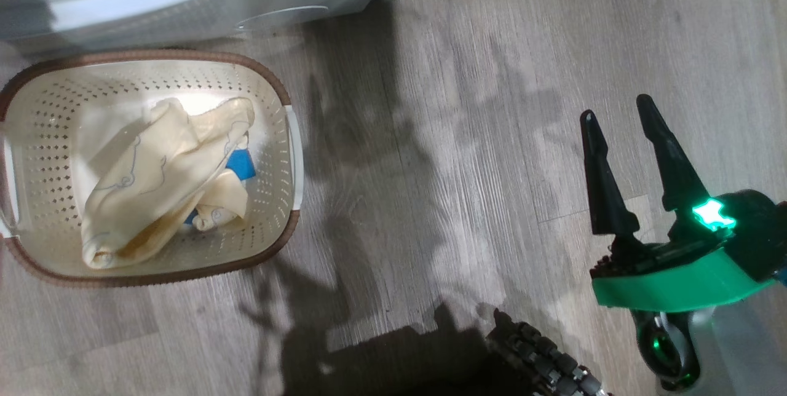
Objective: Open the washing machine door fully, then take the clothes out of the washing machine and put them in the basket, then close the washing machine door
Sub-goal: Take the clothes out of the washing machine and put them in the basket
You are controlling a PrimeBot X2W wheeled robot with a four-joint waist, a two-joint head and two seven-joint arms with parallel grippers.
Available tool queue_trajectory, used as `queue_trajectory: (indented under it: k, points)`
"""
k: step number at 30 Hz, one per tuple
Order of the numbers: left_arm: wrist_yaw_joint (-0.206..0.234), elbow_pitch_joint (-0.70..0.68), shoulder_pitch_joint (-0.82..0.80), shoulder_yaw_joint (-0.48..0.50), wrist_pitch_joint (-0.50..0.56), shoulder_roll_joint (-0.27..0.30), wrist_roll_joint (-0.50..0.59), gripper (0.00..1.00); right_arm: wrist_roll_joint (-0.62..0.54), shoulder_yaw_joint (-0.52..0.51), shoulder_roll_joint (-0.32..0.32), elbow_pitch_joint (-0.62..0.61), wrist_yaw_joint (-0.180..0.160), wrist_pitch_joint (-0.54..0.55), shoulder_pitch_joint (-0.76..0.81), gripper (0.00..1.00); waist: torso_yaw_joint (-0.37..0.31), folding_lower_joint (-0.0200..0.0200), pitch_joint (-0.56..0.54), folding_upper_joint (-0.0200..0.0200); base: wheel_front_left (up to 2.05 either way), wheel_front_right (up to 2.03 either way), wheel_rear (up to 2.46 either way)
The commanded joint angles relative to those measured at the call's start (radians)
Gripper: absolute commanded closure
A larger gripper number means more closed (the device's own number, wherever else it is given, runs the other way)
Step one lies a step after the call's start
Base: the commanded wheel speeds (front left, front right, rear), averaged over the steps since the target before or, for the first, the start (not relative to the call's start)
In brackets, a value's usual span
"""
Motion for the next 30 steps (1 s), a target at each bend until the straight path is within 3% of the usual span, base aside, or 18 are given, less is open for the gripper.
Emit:
queue_trajectory:
  k: [1,6,12,23,30]
  points:
    - [0.010,-0.035,-0.039,0.016,0.009,0.058,-0.005,1.00,0.009,0.015,0.001,-0.029,0.003,-0.009,-0.006,0.00,-0.001,0.0000,0.002,0.0000,0.00,0.00,0.00]
    - [0.015,-0.058,-0.032,0.011,0.016,0.059,-0.012,1.00,0.009,0.007,0.001,-0.029,0.003,-0.009,-0.010,0.00,0.006,0.0000,0.003,0.0000,0.00,0.00,0.00]
    - [0.023,-0.110,-0.023,0.005,-0.045,0.047,-0.025,1.00,0.001,-0.004,0.001,-0.032,0.003,-0.009,-0.018,0.00,0.029,0.0000,-0.005,0.0000,0.00,0.00,0.00]
    - [0.064,-0.255,0.056,0.043,-0.231,0.011,-0.092,1.00,-0.024,-0.026,0.001,-0.037,0.003,-0.009,-0.019,0.00,0.083,0.0000,-0.040,0.0000,0.00,0.00,0.00]
    - [0.133,-0.436,0.241,0.119,-0.418,-0.034,-0.179,1.00,-0.059,-0.055,0.001,-0.038,0.003,-0.009,-0.006,0.00,0.136,0.0000,-0.095,0.0000,0.00,0.00,0.00]
